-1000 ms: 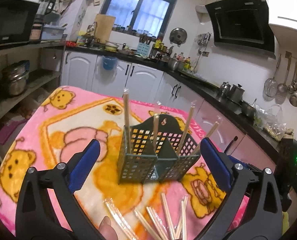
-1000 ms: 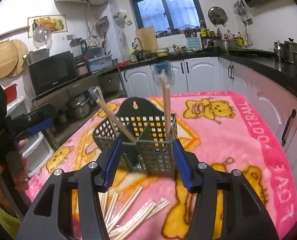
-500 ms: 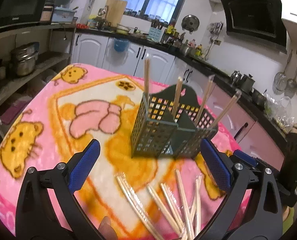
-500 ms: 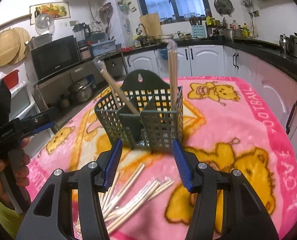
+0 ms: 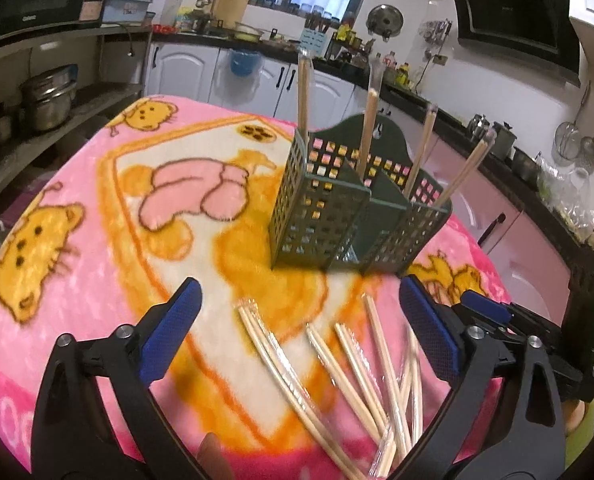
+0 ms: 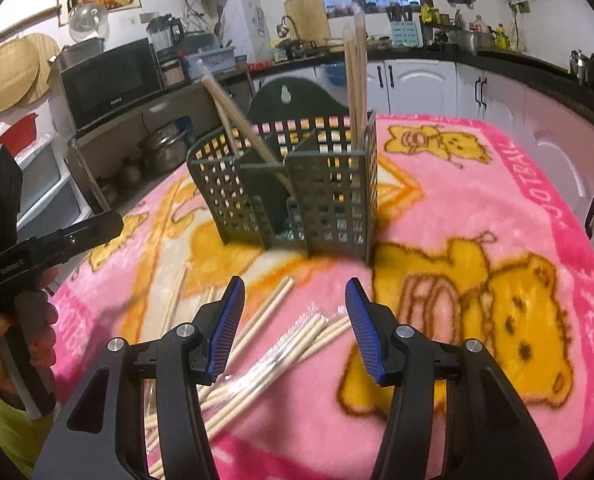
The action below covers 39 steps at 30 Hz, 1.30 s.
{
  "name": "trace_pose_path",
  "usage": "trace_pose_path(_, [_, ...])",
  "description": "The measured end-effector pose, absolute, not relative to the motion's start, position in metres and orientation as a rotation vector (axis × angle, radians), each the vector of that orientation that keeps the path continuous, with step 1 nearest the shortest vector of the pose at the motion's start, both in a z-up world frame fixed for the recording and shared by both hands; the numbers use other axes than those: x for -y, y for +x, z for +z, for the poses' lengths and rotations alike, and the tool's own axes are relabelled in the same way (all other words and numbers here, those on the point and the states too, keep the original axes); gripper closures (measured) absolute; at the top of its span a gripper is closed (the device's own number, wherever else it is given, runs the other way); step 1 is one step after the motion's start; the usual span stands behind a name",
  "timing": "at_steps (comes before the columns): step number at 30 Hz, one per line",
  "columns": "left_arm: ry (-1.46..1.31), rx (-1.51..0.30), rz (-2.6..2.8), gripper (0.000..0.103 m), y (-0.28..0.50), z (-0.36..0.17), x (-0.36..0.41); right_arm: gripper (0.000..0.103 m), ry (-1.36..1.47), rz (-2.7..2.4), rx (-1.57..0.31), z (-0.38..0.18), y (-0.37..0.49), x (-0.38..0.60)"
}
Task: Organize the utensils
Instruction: 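Close the left tool on a loose chopstick while the right tool grasps another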
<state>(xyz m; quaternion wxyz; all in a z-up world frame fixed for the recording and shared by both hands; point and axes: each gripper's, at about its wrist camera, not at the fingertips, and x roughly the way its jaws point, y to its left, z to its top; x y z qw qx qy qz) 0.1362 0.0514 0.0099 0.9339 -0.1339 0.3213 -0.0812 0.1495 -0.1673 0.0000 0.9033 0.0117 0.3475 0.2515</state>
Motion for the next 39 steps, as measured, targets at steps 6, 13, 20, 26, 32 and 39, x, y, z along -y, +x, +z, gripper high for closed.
trace_pose_path(6, [-0.283,-0.715,-0.194,0.038,0.141,-0.006,-0.046,0.053,0.012,0.531,-0.761,-0.011,0.151,0.162])
trace_pose_path(13, [-0.321,-0.799,-0.249,0.060,0.153,-0.030,-0.041,0.053,0.006,0.543,-0.807,-0.022,0.158,0.156])
trace_pose_path(20, [-0.325,-0.888,-0.276,0.066,0.173,-0.051,-0.035,0.053,-0.014,0.533,-0.867,-0.040,0.176,0.146])
trace_pose_path(26, [-0.277,-0.928,-0.279,0.066,0.184,-0.060,-0.025,0.064,-0.016,0.507,-0.892,-0.044,0.191,0.144])
trace_pose_path(32, [-0.253,-0.933,-0.276,0.081,0.193,-0.061,-0.021,0.086,-0.023,0.514,-0.923,-0.050,0.196,0.139])
trace_pose_path(39, [-0.243,-0.940,-0.267,0.098,0.199,-0.062,-0.022,0.091,0.076,0.554,-0.896,-0.044,0.191,0.151])
